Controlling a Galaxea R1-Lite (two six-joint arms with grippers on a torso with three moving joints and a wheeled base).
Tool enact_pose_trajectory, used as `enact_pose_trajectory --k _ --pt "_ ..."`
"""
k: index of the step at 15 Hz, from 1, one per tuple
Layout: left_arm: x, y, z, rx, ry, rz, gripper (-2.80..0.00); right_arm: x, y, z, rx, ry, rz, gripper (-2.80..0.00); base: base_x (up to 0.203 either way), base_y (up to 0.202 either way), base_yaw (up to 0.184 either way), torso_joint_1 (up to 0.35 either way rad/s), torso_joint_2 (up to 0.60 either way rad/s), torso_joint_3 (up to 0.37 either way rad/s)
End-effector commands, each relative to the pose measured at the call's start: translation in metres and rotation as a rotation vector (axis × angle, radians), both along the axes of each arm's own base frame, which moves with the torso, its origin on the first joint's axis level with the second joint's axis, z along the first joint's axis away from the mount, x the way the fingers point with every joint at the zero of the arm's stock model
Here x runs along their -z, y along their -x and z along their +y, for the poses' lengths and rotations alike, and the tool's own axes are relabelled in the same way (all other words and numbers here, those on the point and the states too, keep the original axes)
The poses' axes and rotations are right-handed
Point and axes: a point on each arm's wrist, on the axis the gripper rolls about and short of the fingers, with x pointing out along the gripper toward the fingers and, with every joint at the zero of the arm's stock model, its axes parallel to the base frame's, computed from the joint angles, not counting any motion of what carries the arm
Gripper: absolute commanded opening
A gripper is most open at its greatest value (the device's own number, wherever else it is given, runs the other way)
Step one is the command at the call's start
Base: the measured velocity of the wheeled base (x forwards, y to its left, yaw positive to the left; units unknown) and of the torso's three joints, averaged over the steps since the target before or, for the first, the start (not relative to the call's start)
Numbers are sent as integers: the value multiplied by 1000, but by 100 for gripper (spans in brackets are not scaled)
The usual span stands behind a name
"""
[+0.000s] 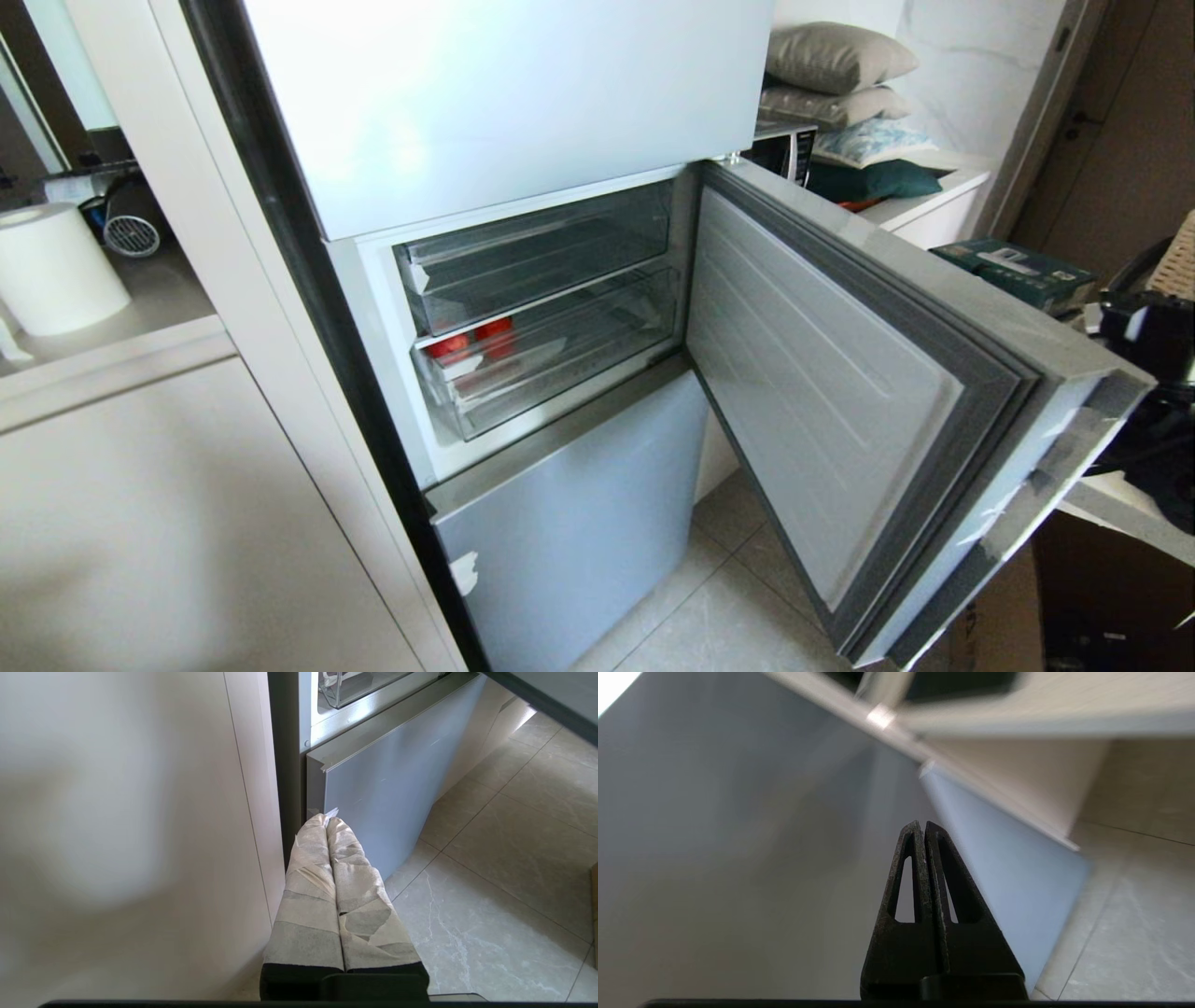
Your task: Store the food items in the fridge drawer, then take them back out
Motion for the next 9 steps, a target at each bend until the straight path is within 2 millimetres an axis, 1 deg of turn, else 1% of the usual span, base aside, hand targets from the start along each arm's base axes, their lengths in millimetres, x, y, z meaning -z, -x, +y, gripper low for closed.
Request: enact_pose_trajectory --k 1,3,4,6,7,9 --pt "0 0 0 0 0 2 -280 -8 -6 58 -85 46 -42 -280 0 0 0 0 0 0" --pt "0 0 0 0 0 2 -280 -10 -20 105 -123 104 -77 -280 0 0 0 0 0 0" --pt "0 0 0 0 0 2 -280 -7 -33 134 -139 132 -89 -280 0 0 0 0 0 0" --pt "0 0 0 0 0 2 -280 5 -61 179 -157 181 -105 -280 0 0 0 0 0 0" --pt "0 0 0 0 0 2 -280 7 -74 198 -168 200 -130 -280 0 0 0 0 0 0" --pt "0 0 0 0 0 2 -280 0 -97 222 -176 223 -185 -280 0 0 0 0 0 0"
